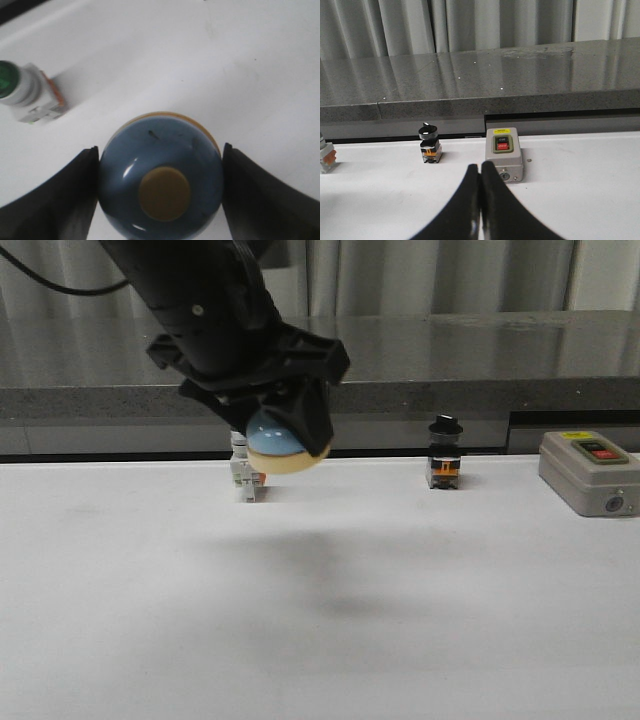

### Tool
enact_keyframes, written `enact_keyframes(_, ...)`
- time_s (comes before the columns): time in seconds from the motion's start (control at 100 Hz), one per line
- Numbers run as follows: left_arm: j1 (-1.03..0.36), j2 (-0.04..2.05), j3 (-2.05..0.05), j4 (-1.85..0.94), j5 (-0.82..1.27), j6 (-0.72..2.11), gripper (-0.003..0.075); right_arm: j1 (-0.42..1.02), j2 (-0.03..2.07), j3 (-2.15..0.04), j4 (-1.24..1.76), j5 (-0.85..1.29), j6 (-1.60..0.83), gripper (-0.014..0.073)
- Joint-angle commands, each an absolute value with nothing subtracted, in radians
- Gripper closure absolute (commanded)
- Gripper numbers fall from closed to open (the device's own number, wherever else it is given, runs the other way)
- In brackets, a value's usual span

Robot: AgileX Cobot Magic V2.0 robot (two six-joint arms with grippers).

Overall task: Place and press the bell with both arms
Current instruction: 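Lift the blue bell with the left gripper and carry it toward table center, then lower the bell onto the table in front of the green button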

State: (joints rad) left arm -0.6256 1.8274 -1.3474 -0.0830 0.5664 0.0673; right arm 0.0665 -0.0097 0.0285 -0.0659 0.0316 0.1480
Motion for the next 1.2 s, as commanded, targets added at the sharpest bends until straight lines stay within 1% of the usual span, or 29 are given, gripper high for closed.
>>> enact_keyframes(0.0,-0.657,1.828,-1.388,-0.093,0.514,0.061,0.0503,0.059,-0.03,0.013,-0.065,-0.041,0.141,0.0653)
enact_keyframes(0.35,-0.72,1.991,-1.456,-0.095,0.51,0.061,0.0503,0.059,-0.03,0.013,-0.065,-0.041,0.141,0.0653)
enact_keyframes(0.68,-0.728,2.017,-1.456,-0.097,0.516,0.061,0.0503,0.059,-0.03,0.013,-0.065,-0.041,0.141,0.0653)
enact_keyframes(0.85,-0.728,2.017,-1.456,-0.097,0.525,0.061,0.0496,0.059,-0.03,0.013,-0.065,-0.041,0.141,0.0653)
enact_keyframes(0.9,-0.728,2.017,-1.456,-0.097,0.529,0.061,0.0484,0.059,-0.03,0.013,-0.065,-0.041,0.141,0.0653)
enact_keyframes(0.97,-0.728,2.017,-1.456,-0.097,0.532,0.061,0.0423,0.059,-0.03,0.013,-0.065,-0.041,0.141,0.0653)
enact_keyframes(1.04,-0.728,2.017,-1.456,-0.097,0.532,0.061,0.0314,0.059,-0.03,0.013,-0.065,-0.041,0.141,0.0653)
enact_keyframes(1.09,-0.728,2.017,-1.456,-0.097,0.532,0.061,0.0218,0.059,-0.03,0.013,-0.065,-0.041,0.141,0.0653)
enact_keyframes(1.14,-0.728,2.017,-1.456,-0.098,0.532,0.061,0.0152,0.059,-0.03,0.013,-0.065,-0.041,0.141,0.0653)
enact_keyframes(1.19,-0.728,2.017,-1.456,-0.102,0.532,0.061,0.0111,0.059,-0.03,0.013,-0.065,-0.041,0.141,0.0653)
